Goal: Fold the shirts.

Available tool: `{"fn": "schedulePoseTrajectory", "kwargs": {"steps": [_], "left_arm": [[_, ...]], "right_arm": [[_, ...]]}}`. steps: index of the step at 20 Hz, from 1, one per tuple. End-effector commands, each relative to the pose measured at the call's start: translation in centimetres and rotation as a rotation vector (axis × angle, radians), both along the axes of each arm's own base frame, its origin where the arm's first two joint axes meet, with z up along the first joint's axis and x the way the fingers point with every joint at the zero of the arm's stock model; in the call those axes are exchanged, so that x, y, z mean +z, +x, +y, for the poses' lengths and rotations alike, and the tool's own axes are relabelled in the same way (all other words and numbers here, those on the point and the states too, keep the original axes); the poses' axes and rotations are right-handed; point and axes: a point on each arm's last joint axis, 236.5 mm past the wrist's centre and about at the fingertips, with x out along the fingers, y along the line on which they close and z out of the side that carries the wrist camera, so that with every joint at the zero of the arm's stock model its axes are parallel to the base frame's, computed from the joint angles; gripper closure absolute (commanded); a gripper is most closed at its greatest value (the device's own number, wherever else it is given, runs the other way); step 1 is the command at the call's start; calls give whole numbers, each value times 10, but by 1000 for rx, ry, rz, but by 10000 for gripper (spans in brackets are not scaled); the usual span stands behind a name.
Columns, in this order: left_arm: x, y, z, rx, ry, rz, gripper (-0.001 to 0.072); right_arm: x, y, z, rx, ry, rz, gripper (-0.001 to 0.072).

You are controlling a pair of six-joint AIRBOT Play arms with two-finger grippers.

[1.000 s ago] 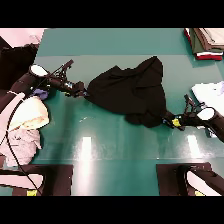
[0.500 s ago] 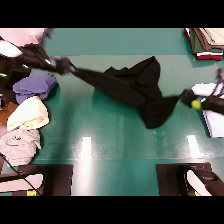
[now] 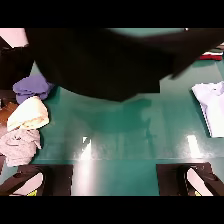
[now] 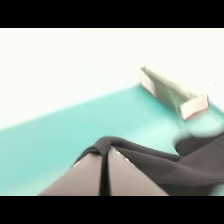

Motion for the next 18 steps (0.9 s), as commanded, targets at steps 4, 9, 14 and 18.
{"fn": "schedulePoseTrajectory", "kwargs": {"steps": [4, 9, 14, 18], "left_arm": [[98, -152, 3, 49, -69, -381, 686], [83, -152, 15, 120, -39, -326, 686], [-80, -4, 53, 254, 51, 262, 685], [-237, 80, 49, 182, 76, 714, 685]], "right_arm": [[102, -84, 3, -111, -178, -219, 698], [90, -103, -25, -278, -168, -233, 699], [16, -31, -44, -135, -32, 118, 700], [-122, 60, -32, 23, 32, 536, 700]]}}
